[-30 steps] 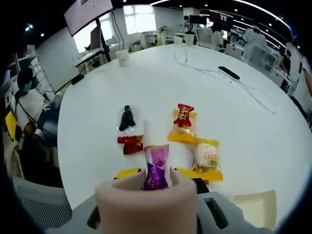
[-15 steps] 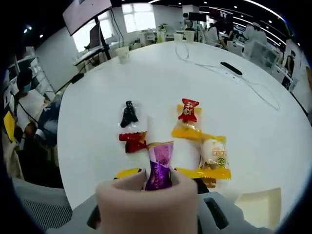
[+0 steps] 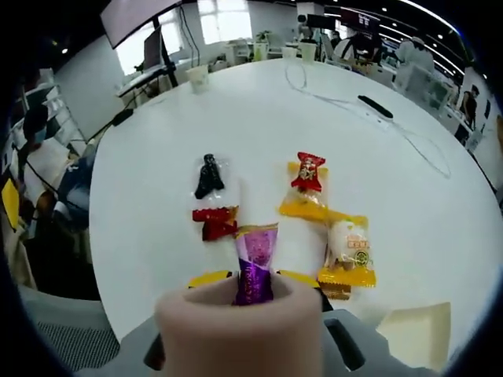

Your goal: Place the target food into the container with the food tongs after gripping and lifting it, then release it inside without dropping or visibly crushing the food.

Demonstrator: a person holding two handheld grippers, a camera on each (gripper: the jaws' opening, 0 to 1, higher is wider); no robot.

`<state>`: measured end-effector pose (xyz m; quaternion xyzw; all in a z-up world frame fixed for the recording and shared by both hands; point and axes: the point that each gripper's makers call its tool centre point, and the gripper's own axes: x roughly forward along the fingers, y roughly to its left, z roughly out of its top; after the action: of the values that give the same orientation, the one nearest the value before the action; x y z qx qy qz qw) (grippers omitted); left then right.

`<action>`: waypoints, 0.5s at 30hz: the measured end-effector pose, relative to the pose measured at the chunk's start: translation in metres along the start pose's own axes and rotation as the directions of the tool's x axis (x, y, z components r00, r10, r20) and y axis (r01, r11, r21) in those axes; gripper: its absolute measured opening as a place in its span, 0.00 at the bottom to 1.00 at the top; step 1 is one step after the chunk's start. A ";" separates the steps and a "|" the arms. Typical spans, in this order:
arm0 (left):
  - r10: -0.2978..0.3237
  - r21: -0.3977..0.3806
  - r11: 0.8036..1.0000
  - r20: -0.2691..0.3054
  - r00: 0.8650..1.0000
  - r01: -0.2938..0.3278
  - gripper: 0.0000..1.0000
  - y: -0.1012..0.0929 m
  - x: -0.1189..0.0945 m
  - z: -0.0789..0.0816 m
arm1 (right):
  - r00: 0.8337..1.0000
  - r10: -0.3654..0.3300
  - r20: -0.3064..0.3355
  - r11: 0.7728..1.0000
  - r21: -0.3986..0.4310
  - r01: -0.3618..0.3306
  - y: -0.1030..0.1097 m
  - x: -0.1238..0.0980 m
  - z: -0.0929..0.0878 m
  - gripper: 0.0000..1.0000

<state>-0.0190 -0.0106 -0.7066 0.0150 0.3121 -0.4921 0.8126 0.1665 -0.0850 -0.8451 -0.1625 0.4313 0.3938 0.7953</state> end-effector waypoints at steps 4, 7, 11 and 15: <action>-0.003 -0.013 1.000 0.017 1.000 0.003 0.27 -0.002 0.001 0.002 | 1.000 0.001 -0.003 1.000 0.012 -0.001 -0.001 -0.001 0.000 0.20; 0.001 -0.012 1.000 0.017 1.000 -0.001 0.27 -0.002 0.001 0.002 | 1.000 0.000 -0.005 1.000 0.010 0.000 0.000 -0.002 0.000 0.19; 0.006 -0.008 1.000 0.022 1.000 -0.005 0.27 -0.001 0.001 0.003 | 1.000 -0.003 -0.003 1.000 0.023 0.003 0.000 -0.006 -0.001 0.19; 0.014 0.000 1.000 0.022 1.000 -0.014 0.27 0.000 0.000 0.004 | 1.000 -0.006 0.004 1.000 0.029 0.006 0.001 -0.014 -0.002 0.19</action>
<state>-0.0170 -0.0122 -0.7039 0.0116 0.3029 -0.4867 0.8193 0.1606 -0.0922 -0.8347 -0.1514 0.4346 0.3855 0.7997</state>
